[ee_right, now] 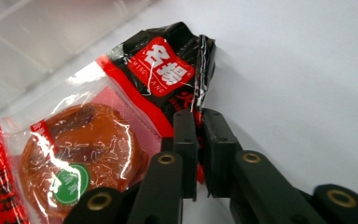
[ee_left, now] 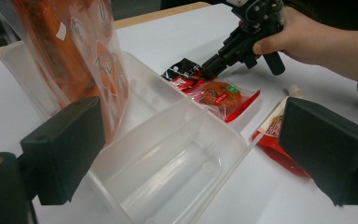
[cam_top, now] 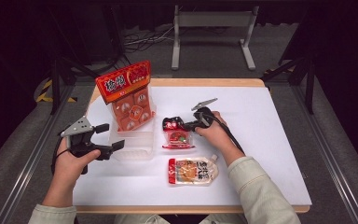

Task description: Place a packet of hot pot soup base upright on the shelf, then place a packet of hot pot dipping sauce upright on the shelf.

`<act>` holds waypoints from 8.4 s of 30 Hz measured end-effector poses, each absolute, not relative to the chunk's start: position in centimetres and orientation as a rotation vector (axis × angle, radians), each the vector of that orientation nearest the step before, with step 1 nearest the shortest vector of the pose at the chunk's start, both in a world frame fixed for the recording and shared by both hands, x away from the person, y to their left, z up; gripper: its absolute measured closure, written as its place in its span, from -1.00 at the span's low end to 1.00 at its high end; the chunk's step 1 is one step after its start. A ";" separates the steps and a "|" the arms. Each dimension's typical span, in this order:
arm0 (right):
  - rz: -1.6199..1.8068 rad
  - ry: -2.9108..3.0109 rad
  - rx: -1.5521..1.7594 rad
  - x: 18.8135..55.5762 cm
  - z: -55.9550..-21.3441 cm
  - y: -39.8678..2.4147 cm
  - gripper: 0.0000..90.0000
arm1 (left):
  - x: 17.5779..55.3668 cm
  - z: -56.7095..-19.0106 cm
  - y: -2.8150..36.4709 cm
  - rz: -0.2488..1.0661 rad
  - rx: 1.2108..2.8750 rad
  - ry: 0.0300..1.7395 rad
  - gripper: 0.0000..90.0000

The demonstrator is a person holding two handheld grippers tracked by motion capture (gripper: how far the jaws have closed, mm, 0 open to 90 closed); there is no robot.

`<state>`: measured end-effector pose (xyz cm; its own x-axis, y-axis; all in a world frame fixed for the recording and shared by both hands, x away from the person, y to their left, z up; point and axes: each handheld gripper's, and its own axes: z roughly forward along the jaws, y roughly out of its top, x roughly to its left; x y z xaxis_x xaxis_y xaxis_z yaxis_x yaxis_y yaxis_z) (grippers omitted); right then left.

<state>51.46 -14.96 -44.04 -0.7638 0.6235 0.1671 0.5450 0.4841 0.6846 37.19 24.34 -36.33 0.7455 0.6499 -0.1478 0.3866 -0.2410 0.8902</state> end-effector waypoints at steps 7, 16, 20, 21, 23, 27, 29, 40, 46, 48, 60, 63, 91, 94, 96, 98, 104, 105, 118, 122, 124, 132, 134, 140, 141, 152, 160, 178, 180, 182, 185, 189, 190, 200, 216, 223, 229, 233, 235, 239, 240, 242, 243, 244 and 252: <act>1.132 2.606 1.023 51.1 -43.8 -14.9 1.00 | 37.3 -36.4 24.3 0.303 1.869 0.796 -0.82; 1.169 2.571 1.006 50.5 -42.7 -15.1 1.00 | 37.2 -36.4 24.0 0.297 1.866 0.792 -0.83; 1.199 2.557 1.018 50.1 -41.9 -15.3 1.00 | 37.2 -36.4 24.0 0.305 1.864 0.783 -0.83; 1.209 2.554 1.019 50.0 -41.7 -15.3 1.00 | 37.2 -36.4 23.9 0.307 1.860 0.777 -0.84; 1.247 2.544 1.017 49.8 -41.2 -15.5 1.00 | 37.1 -36.3 23.7 0.320 1.838 0.742 -0.84; 1.279 2.522 0.993 49.3 -40.2 -15.7 1.00 | 36.9 -36.0 23.3 0.330 1.812 0.719 -0.84; 1.300 2.512 0.981 49.0 -39.7 -15.9 1.00 | 36.8 -35.9 23.3 0.330 1.815 0.714 -0.84; 1.415 2.457 0.880 47.2 -37.3 -16.8 1.00 | 36.9 -36.0 22.8 0.306 1.834 0.702 -0.85; 1.463 2.425 0.820 46.2 -36.1 -17.1 1.00 | 36.9 -36.1 22.7 0.303 1.839 0.707 -0.85; 1.475 2.413 0.801 45.9 -35.8 -17.2 1.00 | 37.0 -36.0 22.8 0.305 1.841 0.703 -0.84; 1.550 2.354 0.727 44.9 -34.4 -17.9 1.00 | 37.0 -36.1 22.7 0.300 1.840 0.706 -0.84; 1.571 2.338 0.704 44.6 -34.0 -18.0 1.00 | 37.0 -36.1 22.7 0.295 1.837 0.706 -0.84; 1.721 2.218 0.455 43.9 -31.9 -18.0 1.00 | 36.9 -35.7 24.6 0.316 1.832 0.759 -0.91; 1.723 2.217 0.451 44.0 -31.8 -17.9 1.00 | 36.9 -35.7 24.8 0.321 1.825 0.764 -0.91; 1.725 2.219 0.448 44.1 -31.8 -17.8 1.00 | 36.8 -35.7 24.8 0.323 1.828 0.768 -0.91; 1.722 2.221 0.448 44.1 -31.8 -17.8 1.00 | 36.8 -35.7 24.8 0.332 1.836 0.769 -0.92; 1.727 2.231 0.446 44.3 -31.7 -17.2 1.00 | 36.7 -35.7 25.0 0.343 1.847 0.785 -0.92; 1.729 2.233 0.442 44.4 -31.7 -16.9 1.00 | 36.7 -35.7 25.1 0.348 1.843 0.783 -0.92; 1.750 2.248 0.395 44.7 -31.4 -14.5 1.00 | 36.4 -35.5 25.9 0.354 1.845 0.818 -0.93; 1.754 2.250 0.380 44.8 -31.3 -13.8 1.00 | 36.5 -35.6 26.3 0.353 1.849 0.822 -0.93; 1.755 2.252 0.373 44.9 -31.3 -13.3 1.00 | 36.4 -35.5 26.4 0.351 1.848 0.818 -0.93; 1.760 2.264 0.350 45.3 -31.2 -11.7 1.00 | 36.4 -35.5 26.4 0.357 1.858 0.808 -0.94; 1.758 2.269 0.342 45.3 -31.1 -11.3 1.00 | 36.4 -35.4 26.4 0.359 1.858 0.808 -0.94; 1.758 2.277 0.318 45.6 -31.1 -9.9 1.00 | 36.4 -35.4 26.6 0.365 1.865 0.805 -0.94; 1.758 2.275 0.319 45.6 -31.1 -9.6 1.00 | 36.4 -35.4 26.6 0.364 1.865 0.807 -0.94; 1.765 2.281 0.296 45.6 -31.3 -7.8 1.00 | 36.4 -35.3 26.6 0.352 1.870 0.813 -0.94; 1.777 2.291 0.285 45.9 -31.6 -6.1 1.00 | 36.0 -35.3 27.0 0.355 1.871 0.809 -0.94; 1.801 2.305 0.292 46.6 -32.7 -4.1 1.00 | 35.6 -35.4 27.6 0.363 1.864 0.816 -0.94; 1.804 2.299 0.294 46.7 -32.8 -4.1 1.00 | 35.7 -35.4 27.5 0.360 1.863 0.815 -0.94; 1.810 2.294 0.302 46.8 -33.0 -3.9 1.00 | 35.8 -35.4 27.5 0.361 1.867 0.811 -0.94; 1.814 2.289 0.303 46.9 -33.1 -3.7 1.00 | 35.8 -35.4 27.5 0.356 1.863 0.818 -0.94; 1.825 2.287 0.297 47.0 -33.3 -3.5 1.00 | 35.9 -35.4 27.5 0.354 1.866 0.817 -0.94; 1.823 2.288 0.293 47.0 -33.4 -3.4 1.00 | 35.9 -35.5 27.4 0.352 1.866 0.818 -0.94; 1.826 2.300 0.298 47.1 -34.3 -2.4 1.00 | 36.0 -35.5 27.5 0.356 1.868 0.811 -0.94; 1.795 2.345 0.274 47.0 -35.7 -1.2 1.00 | 36.0 -35.5 27.5 0.349 1.863 0.816 -0.94; 1.791 2.363 0.281 47.0 -36.2 -1.1 1.00 | 36.1 -35.6 27.5 0.345 1.867 0.814 -0.94; 1.772 2.391 0.295 47.1 -37.2 -1.4 0.99 | 36.2 -35.6 27.5 0.349 1.868 0.814 -0.94; 1.776 2.394 0.305 47.1 -37.5 -1.9 0.98 | 36.2 -35.7 27.3 0.341 1.868 0.815 -0.94; 1.776 2.399 0.309 47.1 -37.5 -2.0 0.97 | 36.3 -35.7 27.3 0.343 1.871 0.812 -0.94; 1.784 2.397 0.323 47.0 -37.8 -2.4 0.97 | 36.3 -35.6 27.2 0.342 1.865 0.812 -0.94; 1.787 2.396 0.324 47.0 -37.9 -2.4 0.97 | 36.4 -35.6 27.3 0.346 1.868 0.808 -0.94; 1.792 2.395 0.330 46.9 -38.0 -2.6 0.98 | 36.4 -35.6 27.2 0.349 1.871 0.805 -0.94; 1.792 2.394 0.330 46.8 -38.0 -2.7 0.99 | 36.4 -35.7 27.2 0.339 1.870 0.815 -0.94; 1.788 2.394 0.333 46.8 -38.0 -2.7 1.00 | 36.4 -35.6 27.2 0.348 1.874 0.807 -0.94; 1.715 2.443 0.392 46.6 -38.6 -3.2 1.00 | 36.4 -35.6 27.3 0.351 1.870 0.806 -0.94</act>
<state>46.56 -3.23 -38.60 -0.9577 0.2846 0.0417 0.1360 0.3201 0.9376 36.36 27.33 -35.56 0.7330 0.6701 -0.1166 0.3716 -0.2509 0.8938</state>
